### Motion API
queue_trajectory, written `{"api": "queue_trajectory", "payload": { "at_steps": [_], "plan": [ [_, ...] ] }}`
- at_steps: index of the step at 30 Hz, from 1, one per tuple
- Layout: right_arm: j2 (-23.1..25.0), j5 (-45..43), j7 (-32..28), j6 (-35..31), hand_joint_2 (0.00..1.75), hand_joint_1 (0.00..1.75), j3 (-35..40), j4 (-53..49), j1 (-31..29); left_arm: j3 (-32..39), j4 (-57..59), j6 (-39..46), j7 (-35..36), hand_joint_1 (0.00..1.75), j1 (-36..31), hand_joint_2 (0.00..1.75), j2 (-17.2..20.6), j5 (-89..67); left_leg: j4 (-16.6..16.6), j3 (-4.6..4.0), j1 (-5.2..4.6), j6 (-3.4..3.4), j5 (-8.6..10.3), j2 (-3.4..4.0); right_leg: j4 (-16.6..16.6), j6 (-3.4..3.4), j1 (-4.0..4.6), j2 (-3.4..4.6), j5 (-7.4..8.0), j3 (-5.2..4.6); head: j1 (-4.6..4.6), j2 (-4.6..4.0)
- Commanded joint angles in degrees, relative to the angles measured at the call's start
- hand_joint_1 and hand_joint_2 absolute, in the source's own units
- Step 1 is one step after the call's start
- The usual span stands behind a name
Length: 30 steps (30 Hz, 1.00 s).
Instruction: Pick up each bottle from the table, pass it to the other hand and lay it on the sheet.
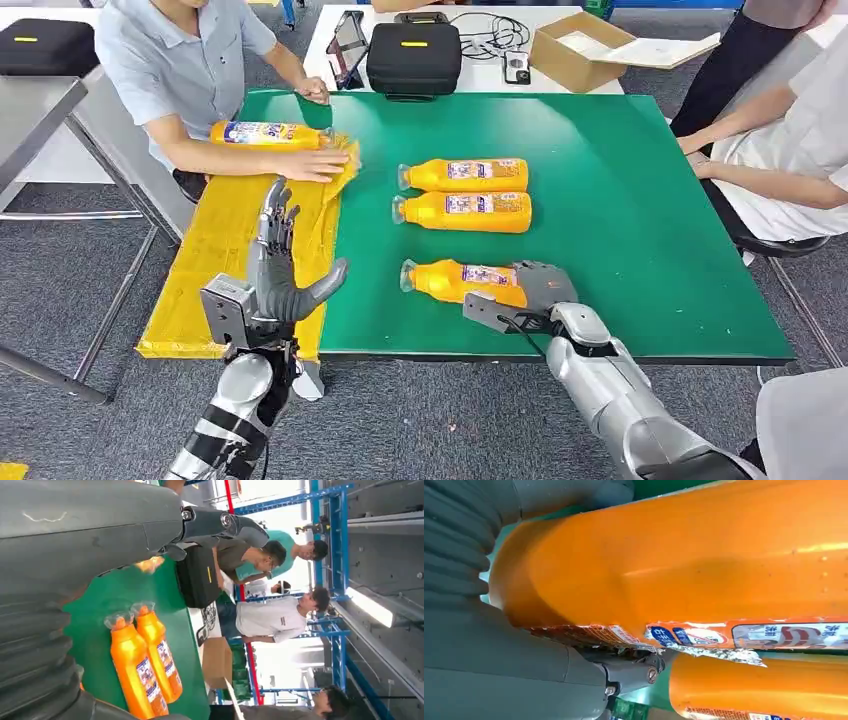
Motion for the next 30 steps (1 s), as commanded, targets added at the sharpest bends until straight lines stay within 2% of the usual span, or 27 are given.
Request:
{"api": "queue_trajectory", "payload": {
  "at_steps": [1,3,5,6,7,9,11,14,18,20,21,23,26,30],
  "plan": [
    [1.59,-11.85,-13.16,-0.89,1.75,1.75,-4.82,-0.69,7.39,1.54,2.39,0.81,-0.14,0.0,-0.58,1.75,-0.81,2.85,-0.06,-0.01,0.08,-0.05,0.07,-0.19,-0.12,-0.08,0.09,-0.21,0.03,0.09,0.0,0.0],
    [2.92,-13.8,-13.98,-1.53,1.75,1.75,-5.1,-3.57,9.21,2.42,0.85,1.53,0.01,0.0,1.07,1.75,-0.88,4.18,-0.11,-0.02,0.11,-0.07,0.08,-0.14,-0.19,-0.11,0.13,-0.16,0.07,0.08,0.02,0.0],
    [4.53,-19.31,-16.9,-6.22,1.75,1.75,-7.3,-13.31,13.96,5.16,0.08,5.37,2.45,0.0,3.44,1.75,-2.66,7.57,-0.15,-0.06,0.16,-0.1,0.09,0.07,-0.23,-0.16,0.19,0.04,0.15,0.03,0.04,0.0],
    [4.47,-19.56,-15.72,-6.29,1.75,1.75,-6.34,-16.02,15.13,4.71,0.37,5.62,2.34,0.0,3.8,1.75,-2.35,7.87,-0.09,0.07,0.1,-0.07,-0.02,0.24,-0.11,-0.11,0.14,0.19,0.06,0.1,0.0,0.0],
    [5.59,-23.15,-19.18,-9.4,1.75,1.75,-8.4,-20.94,17.52,5.71,1.34,8.89,3.24,0.0,4.39,1.75,-3.02,7.68,-0.17,-0.03,0.14,-0.11,0.05,0.24,-0.2,-0.16,0.18,0.2,0.14,0.02,0.0,0.0],
    [5.09,-23.41,-16.75,-9.21,1.75,1.75,-6.86,-25.9,19.43,5.29,2.83,9.15,1.75,0.0,4.64,1.75,-2.63,8.39,-0.05,0.06,0.14,-0.07,-0.02,0.14,-0.06,-0.08,0.15,0.14,0.03,0.07,0.0,0.0],
    [5.81,-28.26,-20.07,-11.55,1.75,1.75,-8.15,-33.4,22.44,5.86,3.95,10.02,1.44,0.0,5.28,1.75,-2.97,9.95,-0.04,-0.21,0.13,-0.09,0.04,-0.03,-0.02,-0.11,0.15,0.01,0.02,-0.16,0.0,0.0],
    [5.51,-30.33,-20.66,-13.76,1.75,1.75,-7.69,-42.41,25.59,5.48,3.23,9.44,0.99,0.0,6.97,1.75,-2.69,11.19,-0.01,-0.58,0.16,-0.12,0.06,-0.04,0.02,-0.08,0.2,0.04,0.02,-0.5,-0.02,0.0],
    [5.29,-31.49,-20.49,-14.53,1.75,1.75,-7.69,-45.55,26.59,4.5,2.41,8.36,1.21,0.0,7.99,1.75,-2.48,11.56,-0.01,-0.89,0.11,-0.15,0.09,-0.16,0.07,-0.04,0.13,-0.15,-0.01,-0.72,-0.02,0.0],
    [5.12,-32.97,-21.84,-16.26,1.75,1.75,-8.23,-48.53,27.93,1.46,1.14,1.4,5.05,0.0,9.39,1.75,-1.64,15.27,0.0,-0.94,0.12,-0.15,0.09,-0.16,0.06,-0.06,0.09,-0.15,0.0,-0.79,0.0,0.0],
    [4.92,-33.01,-21.86,-16.28,1.75,1.75,-8.24,-48.83,28.04,1.26,1.13,1.49,5.01,0.0,9.76,1.75,-1.88,15.23,-0.01,-0.98,0.09,-0.15,0.1,-0.2,0.06,-0.04,0.04,-0.19,-0.01,-0.81,0.0,0.0],
    [4.38,-34.97,-22.84,-16.31,1.75,1.75,-8.57,-50.79,28.83,-3.85,2.6,-2.11,6.96,0.0,9.77,1.75,-0.57,14.86,0.0,-1.03,0.08,-0.16,0.09,-0.23,0.05,-0.07,0.04,-0.23,-0.02,-0.85,0.0,0.0],
    [4.13,-35.91,-24.19,-15.9,1.75,1.75,-8.31,-51.95,29.52,-7.87,5.61,-1.35,6.18,0.0,8.92,1.75,-0.23,11.96,0.0,-1.07,0.09,-0.17,0.1,-0.3,-0.01,-0.1,0.05,-0.32,0.01,-0.85,-0.02,0.0],
    [5.05,-36.26,-24.86,-15.95,1.75,1.75,-7.19,-52.43,29.88,-9.76,6.76,0.66,4.19,0.0,8.78,1.75,-1.35,9.35,-0.03,-1.08,0.05,-0.18,0.12,-0.31,-0.01,-0.09,0.02,-0.32,0.01,-0.89,-0.02,0.0]
  ]
}}
